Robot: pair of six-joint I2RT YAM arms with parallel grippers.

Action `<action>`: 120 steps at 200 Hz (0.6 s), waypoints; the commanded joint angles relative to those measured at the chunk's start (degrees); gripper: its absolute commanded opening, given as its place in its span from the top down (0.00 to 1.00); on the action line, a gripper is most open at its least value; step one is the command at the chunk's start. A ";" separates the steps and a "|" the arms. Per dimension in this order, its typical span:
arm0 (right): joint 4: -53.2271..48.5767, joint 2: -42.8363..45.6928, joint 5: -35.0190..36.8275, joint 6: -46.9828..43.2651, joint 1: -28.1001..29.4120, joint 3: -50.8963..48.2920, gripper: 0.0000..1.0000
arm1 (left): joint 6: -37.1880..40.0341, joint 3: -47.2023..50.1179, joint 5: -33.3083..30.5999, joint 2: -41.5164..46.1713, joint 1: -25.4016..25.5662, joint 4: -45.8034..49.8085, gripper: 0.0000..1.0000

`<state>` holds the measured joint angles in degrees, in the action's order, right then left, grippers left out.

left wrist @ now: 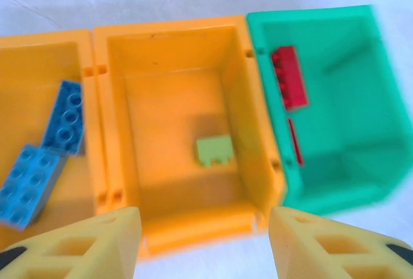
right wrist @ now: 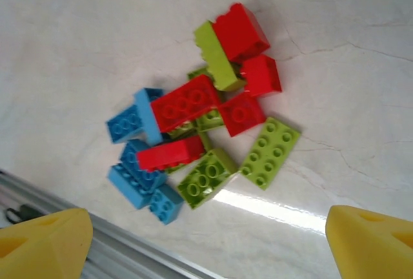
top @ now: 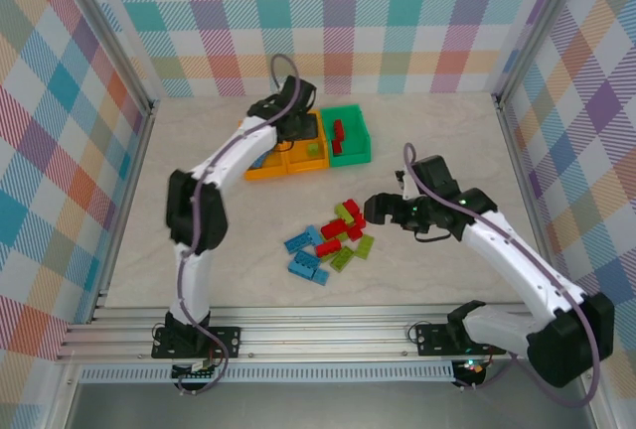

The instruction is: Sort the legos into containers by color

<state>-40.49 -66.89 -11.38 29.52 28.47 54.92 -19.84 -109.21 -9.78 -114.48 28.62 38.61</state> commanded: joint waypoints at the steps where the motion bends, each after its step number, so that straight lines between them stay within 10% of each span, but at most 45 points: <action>1: -0.69 -5.17 4.14 -2.43 4.75 4.13 0.07 | 2.15 10.78 7.52 16.78 3.03 -7.28 0.43; 47: 2.64 -17.99 5.37 -1.60 12.62 10.51 0.13 | 19.21 29.20 14.32 42.18 8.37 -2.09 0.28; 79: -2.19 -27.21 13.47 14.16 16.14 16.71 0.09 | 35.46 40.96 15.32 58.10 8.91 5.42 0.04; 120: -4.98 -36.13 15.36 25.62 17.25 21.78 0.04 | 55.65 55.54 24.00 70.97 9.08 9.21 0.00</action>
<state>-41.71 -99.55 0.91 45.39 45.08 73.56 19.79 -59.24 7.53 -47.11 37.43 43.55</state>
